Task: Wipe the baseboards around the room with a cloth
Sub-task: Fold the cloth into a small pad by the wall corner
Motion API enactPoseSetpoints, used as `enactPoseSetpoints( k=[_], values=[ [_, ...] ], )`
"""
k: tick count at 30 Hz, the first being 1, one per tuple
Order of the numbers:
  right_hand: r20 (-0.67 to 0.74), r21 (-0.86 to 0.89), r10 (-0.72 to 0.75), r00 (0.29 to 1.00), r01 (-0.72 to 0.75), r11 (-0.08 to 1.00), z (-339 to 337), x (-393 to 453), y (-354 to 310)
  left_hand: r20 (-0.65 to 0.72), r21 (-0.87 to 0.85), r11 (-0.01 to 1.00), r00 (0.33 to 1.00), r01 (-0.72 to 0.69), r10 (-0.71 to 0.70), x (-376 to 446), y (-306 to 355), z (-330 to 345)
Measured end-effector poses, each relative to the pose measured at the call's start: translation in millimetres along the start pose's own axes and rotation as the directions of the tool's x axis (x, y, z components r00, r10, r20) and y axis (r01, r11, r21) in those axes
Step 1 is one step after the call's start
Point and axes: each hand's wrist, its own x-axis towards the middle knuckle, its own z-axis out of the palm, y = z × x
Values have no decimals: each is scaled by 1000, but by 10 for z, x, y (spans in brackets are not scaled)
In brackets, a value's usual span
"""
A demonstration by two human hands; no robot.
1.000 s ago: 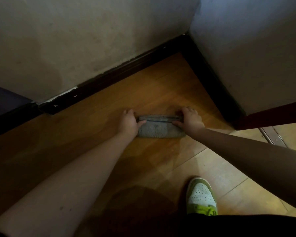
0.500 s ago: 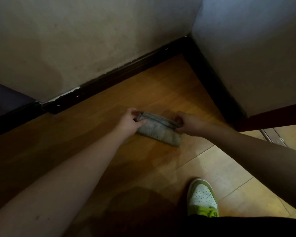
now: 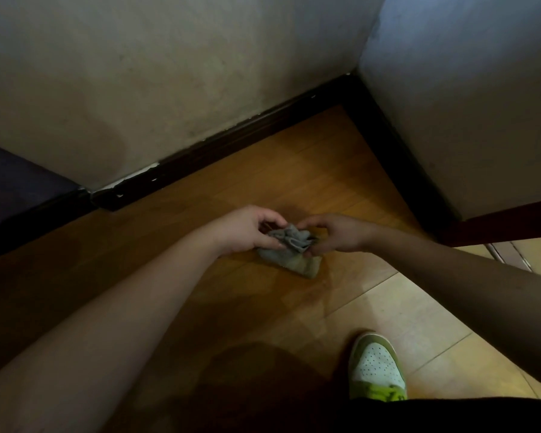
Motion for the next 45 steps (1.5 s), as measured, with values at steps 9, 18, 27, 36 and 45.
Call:
enactPoseSetpoints(
  k=[9, 18, 27, 36, 45],
  values=[
    [-46, 462, -48, 998, 64, 885, 25, -87, -130, -171, -745, 663, 982, -79, -75, -87, -217, 102],
    [-155, 719, 56, 986, 74, 691, 98, -160, -266, -242, -670, 740, 960, -58, -144, 26, -169, 315],
    [-189, 711, 63, 980, 92, 697, 183, -204, -204, -252, -564, 821, 965, -91, -66, -31, -134, 362],
    [-162, 653, -104, 981, 186, 734, 90, -197, -266, -168, -717, 694, 983, -68, -77, -135, -99, 214],
    [-210, 764, -64, 976, 205, 612, 127, -78, -347, -197, -892, 433, 973, -128, -120, -79, -152, 216]
  ],
)
